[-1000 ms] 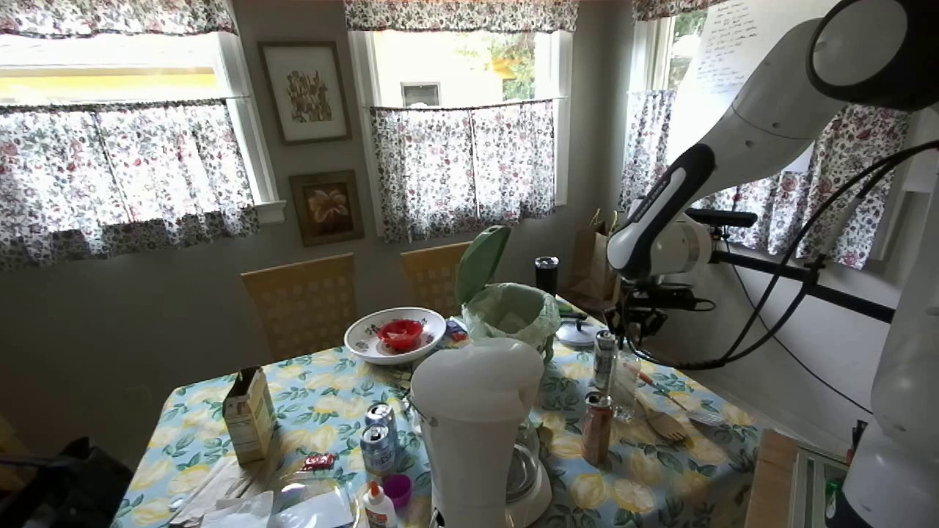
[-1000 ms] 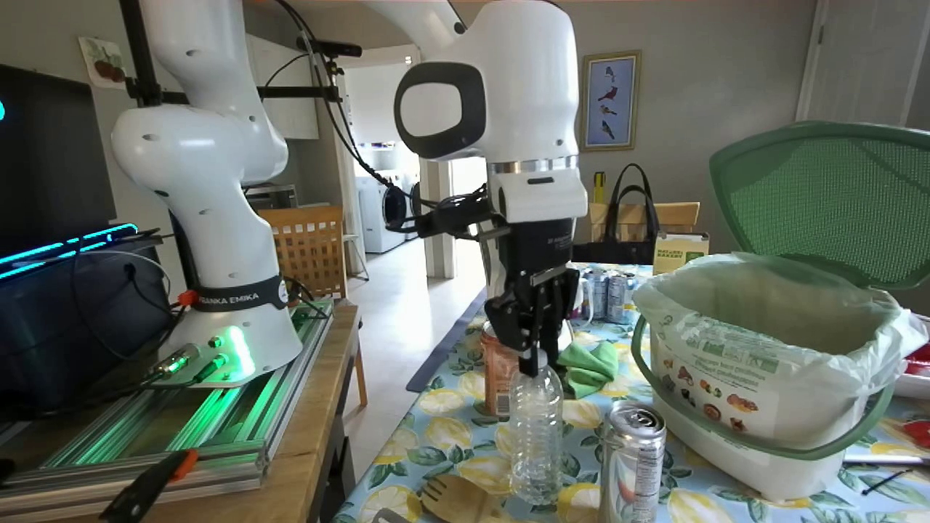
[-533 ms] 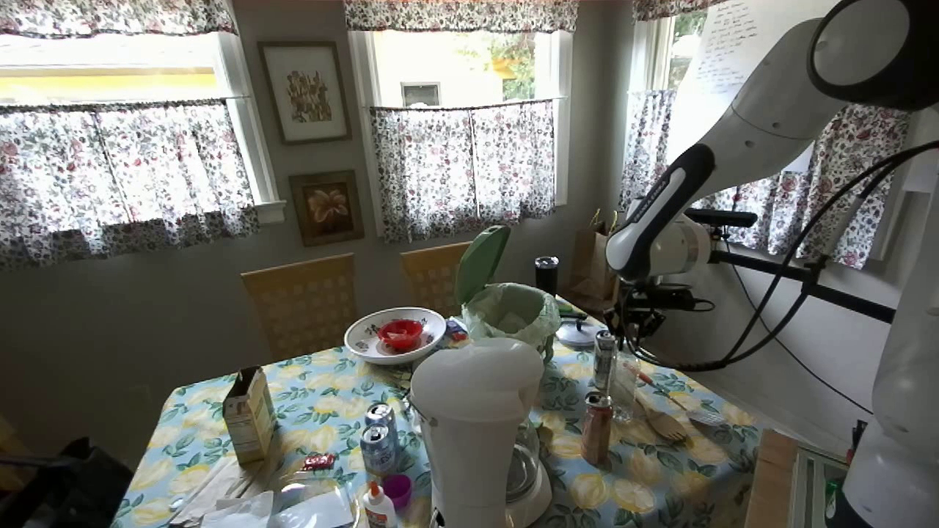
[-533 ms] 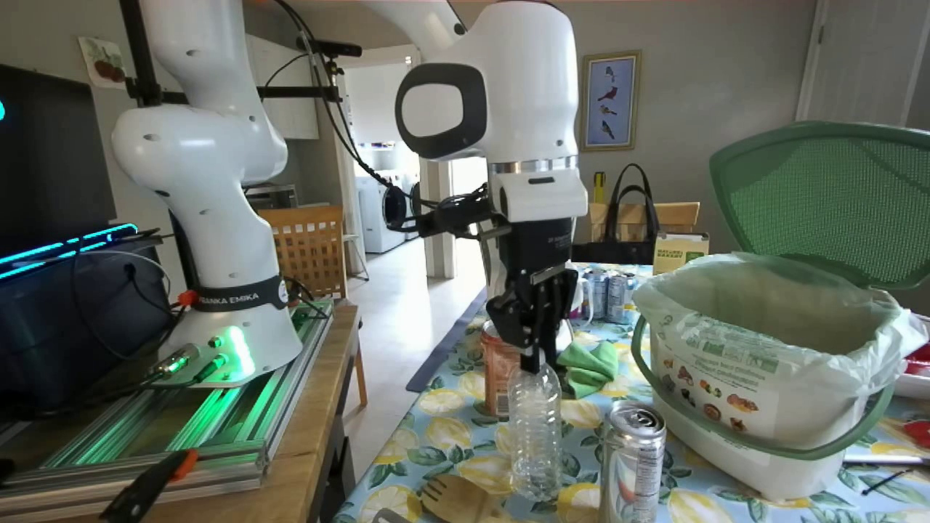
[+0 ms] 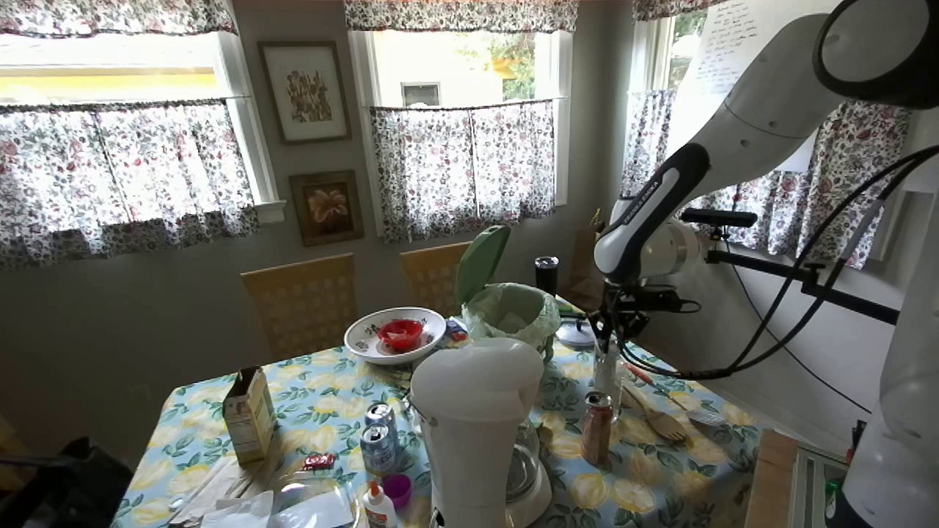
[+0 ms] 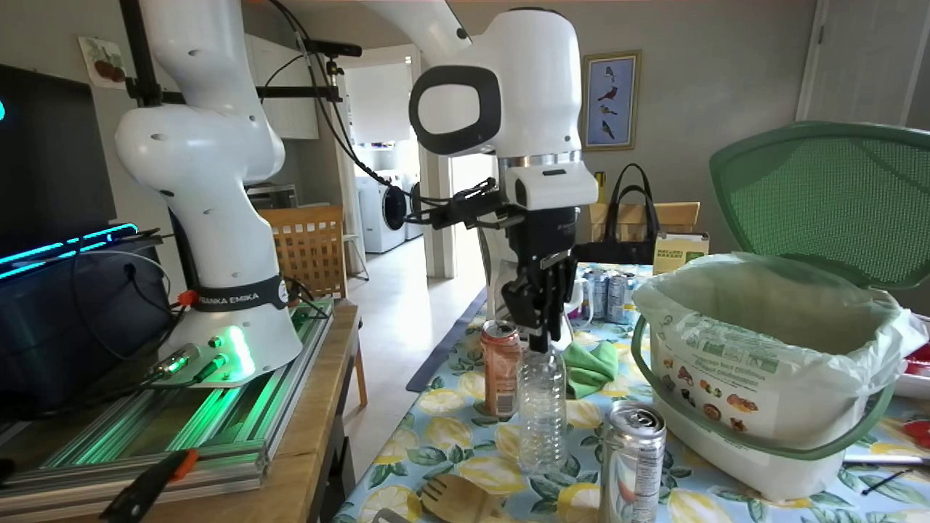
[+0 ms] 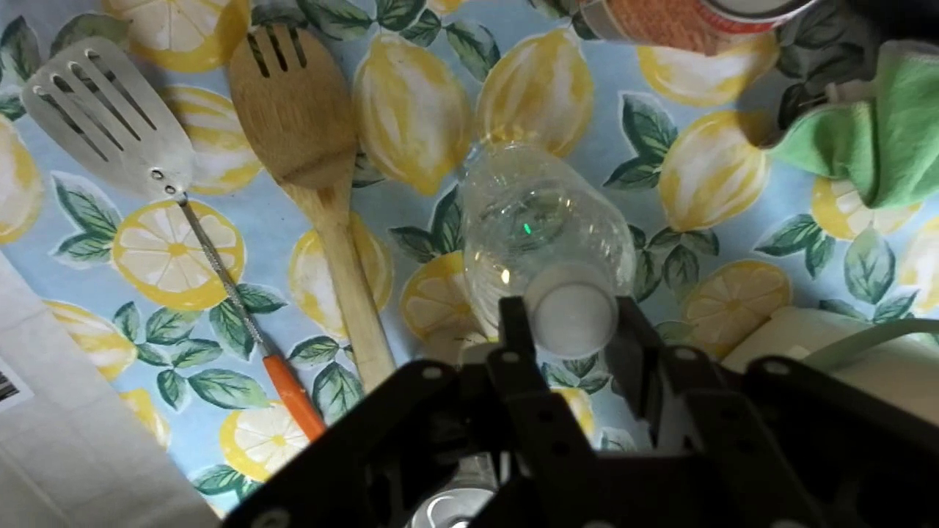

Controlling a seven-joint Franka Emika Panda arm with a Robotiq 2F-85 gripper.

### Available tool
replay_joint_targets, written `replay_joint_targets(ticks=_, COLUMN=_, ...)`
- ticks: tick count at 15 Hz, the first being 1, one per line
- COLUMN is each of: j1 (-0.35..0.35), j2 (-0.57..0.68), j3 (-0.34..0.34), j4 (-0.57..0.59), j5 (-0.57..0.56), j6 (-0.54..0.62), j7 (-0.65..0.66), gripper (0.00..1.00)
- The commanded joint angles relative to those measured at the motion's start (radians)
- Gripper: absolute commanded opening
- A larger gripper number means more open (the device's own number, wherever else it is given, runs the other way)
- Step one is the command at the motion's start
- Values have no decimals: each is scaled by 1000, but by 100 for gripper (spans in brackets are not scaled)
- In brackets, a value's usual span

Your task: Put the bottle and two cans in a straight line

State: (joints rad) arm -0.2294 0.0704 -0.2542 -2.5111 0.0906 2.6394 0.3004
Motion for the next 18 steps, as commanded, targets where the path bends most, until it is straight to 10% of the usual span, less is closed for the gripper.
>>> replay_joint_targets(ticks=1, j1=20, j2=-31, j3=12, j4=-30, j5=-38, j6=5, j7=5, gripper=8)
replay_joint_targets(ticks=18, j1=51, j2=-55, j3=36, j4=-72, j5=-64, j6=30, j7=1, gripper=8)
